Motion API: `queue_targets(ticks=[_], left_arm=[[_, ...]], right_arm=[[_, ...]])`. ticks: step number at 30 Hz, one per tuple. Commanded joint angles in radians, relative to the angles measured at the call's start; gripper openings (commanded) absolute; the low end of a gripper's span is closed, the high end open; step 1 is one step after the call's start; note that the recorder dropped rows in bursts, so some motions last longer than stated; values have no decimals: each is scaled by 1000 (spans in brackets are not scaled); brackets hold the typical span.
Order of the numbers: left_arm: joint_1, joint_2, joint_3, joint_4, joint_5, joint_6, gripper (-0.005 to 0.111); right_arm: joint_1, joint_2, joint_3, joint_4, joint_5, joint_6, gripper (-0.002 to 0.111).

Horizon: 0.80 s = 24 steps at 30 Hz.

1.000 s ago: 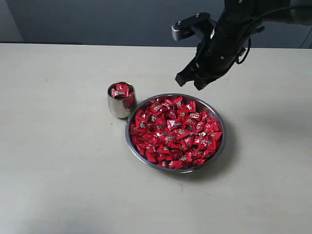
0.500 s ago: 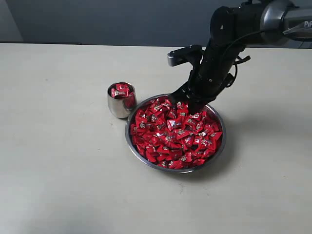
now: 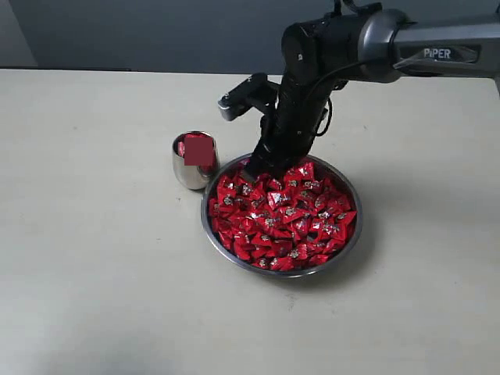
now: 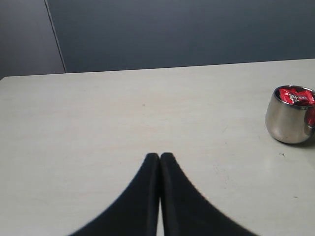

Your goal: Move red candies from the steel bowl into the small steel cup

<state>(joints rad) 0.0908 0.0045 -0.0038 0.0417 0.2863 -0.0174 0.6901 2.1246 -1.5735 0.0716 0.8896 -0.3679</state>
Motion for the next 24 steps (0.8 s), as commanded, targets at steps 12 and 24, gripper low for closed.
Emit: queue_targets(ticks=[12,24], left_arm=[[-8,-4,4,1,-2,-3,0],[-8,-4,4,1,-2,-3,0]], right_arm=[[-1,-3,-7,92,158,-726,-1],[-3,-3,-7,18,139,-860,-1]])
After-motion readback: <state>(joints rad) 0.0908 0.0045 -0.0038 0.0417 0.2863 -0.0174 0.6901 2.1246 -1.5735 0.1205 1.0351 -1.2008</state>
